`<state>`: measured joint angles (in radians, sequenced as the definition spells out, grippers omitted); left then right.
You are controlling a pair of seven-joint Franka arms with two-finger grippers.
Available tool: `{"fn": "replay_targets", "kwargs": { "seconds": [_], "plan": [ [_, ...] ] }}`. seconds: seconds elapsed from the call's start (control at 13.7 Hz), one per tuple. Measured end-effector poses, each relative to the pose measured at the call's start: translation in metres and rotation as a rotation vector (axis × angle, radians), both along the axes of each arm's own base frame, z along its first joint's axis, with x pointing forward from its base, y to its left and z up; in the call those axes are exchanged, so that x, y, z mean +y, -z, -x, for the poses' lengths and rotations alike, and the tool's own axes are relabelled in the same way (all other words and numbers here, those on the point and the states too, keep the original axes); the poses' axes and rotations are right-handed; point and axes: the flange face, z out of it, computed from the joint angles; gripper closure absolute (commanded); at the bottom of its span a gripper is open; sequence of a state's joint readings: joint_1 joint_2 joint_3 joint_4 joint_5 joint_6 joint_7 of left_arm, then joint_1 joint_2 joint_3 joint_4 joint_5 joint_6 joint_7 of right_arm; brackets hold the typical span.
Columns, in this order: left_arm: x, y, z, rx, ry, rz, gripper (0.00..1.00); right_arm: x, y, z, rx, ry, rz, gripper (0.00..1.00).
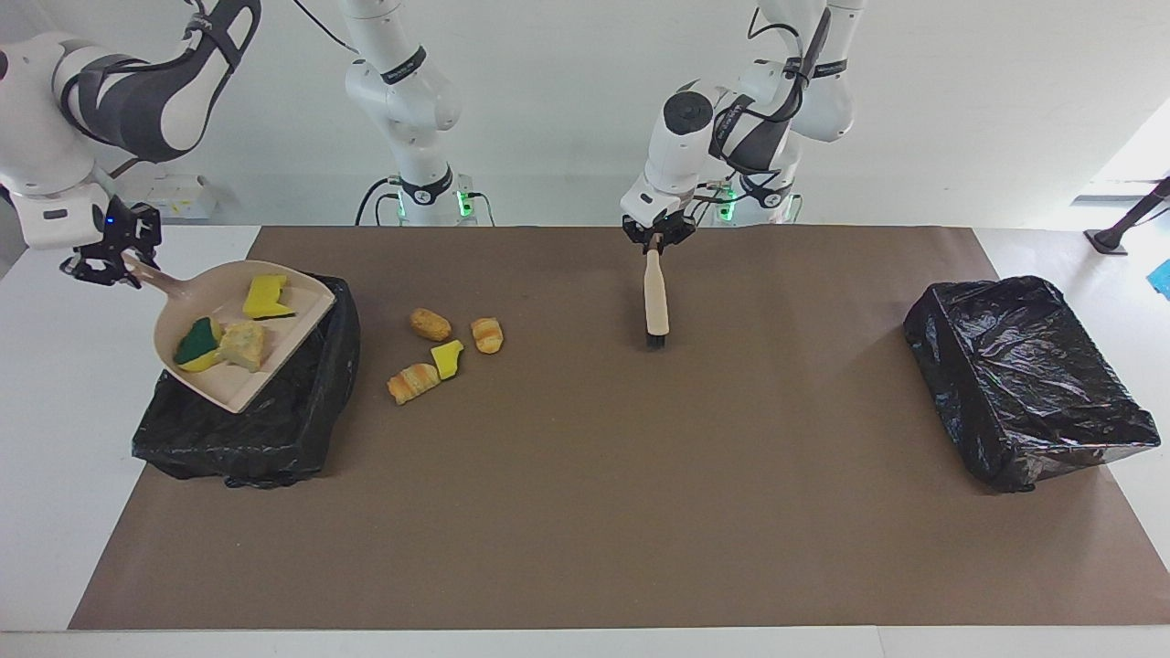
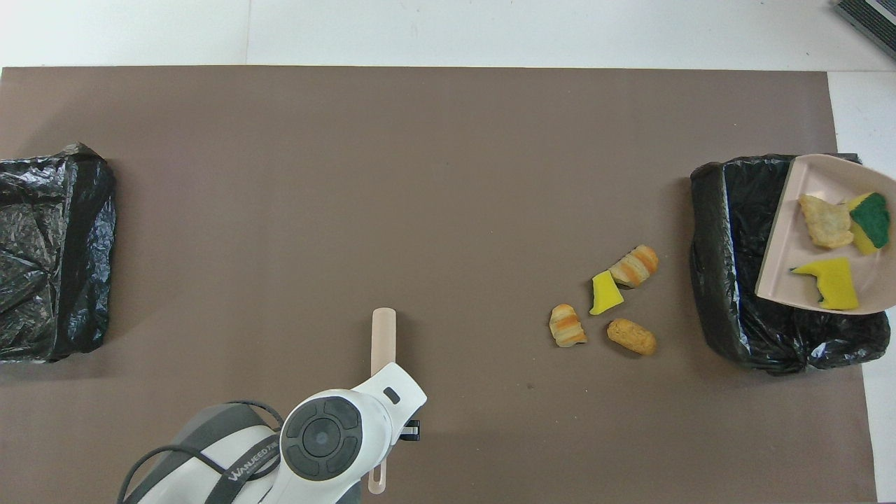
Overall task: Sweep and dump trash in bin
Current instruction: 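Carry the dustpan to the bin farther along with the right gripper, then tip the dustpan over the bin with the right gripper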
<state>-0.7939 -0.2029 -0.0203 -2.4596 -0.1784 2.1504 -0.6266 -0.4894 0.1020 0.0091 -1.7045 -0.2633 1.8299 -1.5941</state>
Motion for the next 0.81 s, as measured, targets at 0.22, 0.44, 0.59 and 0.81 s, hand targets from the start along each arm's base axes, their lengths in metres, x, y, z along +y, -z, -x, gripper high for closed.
{"fn": "replay_targets", "kwargs": {
  "seconds": [0.22, 0.44, 0.59, 0.81],
  "plan": [
    [-0.004, 0.008, 0.010, 0.021, -0.012, 0.018, 1.00, -0.023, 0.009, -0.006, 0.028, -0.075, 0.146, 1.00],
    [-0.010, 0.005, 0.018, 0.023, -0.019, 0.023, 0.12, -0.018, 0.016, -0.018, 0.090, -0.156, 0.258, 1.00],
    [-0.010, 0.004, 0.017, 0.021, -0.026, 0.025, 0.00, -0.005, 0.015, -0.027, 0.120, -0.210, 0.319, 1.00],
    [-0.005, 0.004, 0.010, 0.017, -0.046, 0.032, 0.00, 0.013, 0.011, -0.038, 0.162, -0.288, 0.420, 1.00]
  ]
}}
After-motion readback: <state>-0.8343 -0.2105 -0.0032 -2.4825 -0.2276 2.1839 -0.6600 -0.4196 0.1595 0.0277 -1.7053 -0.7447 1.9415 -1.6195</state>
